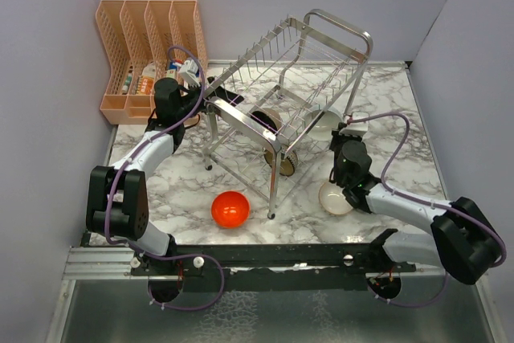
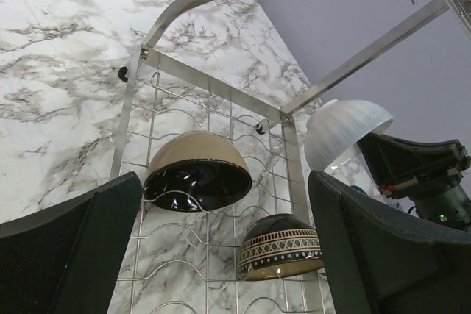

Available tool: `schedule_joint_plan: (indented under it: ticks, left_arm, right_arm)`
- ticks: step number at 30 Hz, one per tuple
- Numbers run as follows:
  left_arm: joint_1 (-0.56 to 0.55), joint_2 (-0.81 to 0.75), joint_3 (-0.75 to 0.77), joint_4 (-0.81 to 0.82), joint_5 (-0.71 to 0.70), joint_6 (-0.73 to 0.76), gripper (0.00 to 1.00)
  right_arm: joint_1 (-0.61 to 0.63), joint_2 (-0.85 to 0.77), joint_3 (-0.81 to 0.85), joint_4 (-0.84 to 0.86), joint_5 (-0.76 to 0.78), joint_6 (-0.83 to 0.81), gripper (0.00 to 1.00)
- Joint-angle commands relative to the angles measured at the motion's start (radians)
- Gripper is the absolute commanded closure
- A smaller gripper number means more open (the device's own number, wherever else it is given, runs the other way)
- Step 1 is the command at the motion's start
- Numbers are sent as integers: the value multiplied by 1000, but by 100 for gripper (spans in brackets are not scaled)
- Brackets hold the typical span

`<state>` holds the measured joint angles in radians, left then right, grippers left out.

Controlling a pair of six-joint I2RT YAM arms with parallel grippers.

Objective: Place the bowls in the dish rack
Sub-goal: Place the bowl in the dish rack.

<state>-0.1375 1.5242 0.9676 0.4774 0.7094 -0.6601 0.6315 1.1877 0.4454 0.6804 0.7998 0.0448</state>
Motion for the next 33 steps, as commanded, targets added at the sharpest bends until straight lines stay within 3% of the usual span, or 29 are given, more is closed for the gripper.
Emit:
schedule_joint_plan:
  ticks: [1, 8, 20, 29, 33]
  left_arm:
    - [5, -18, 21, 2, 9, 16, 1]
    - [6, -11, 24, 0, 8, 20, 1]
    - [6, 1, 23, 4, 10, 23, 1]
    - [6, 4, 19, 19, 15, 16, 1]
    - [6, 3, 20, 21, 18, 17, 1]
  right_arm:
    - [-29, 65, 11, 254, -89, -44, 99]
    - [-36, 209, 50, 371, -97, -119, 99]
    - [-35, 422, 83, 682, -23, -384, 99]
    - [-35, 592, 109, 1071, -4, -780, 99]
    - [-36, 661, 159, 1095, -31, -911, 99]
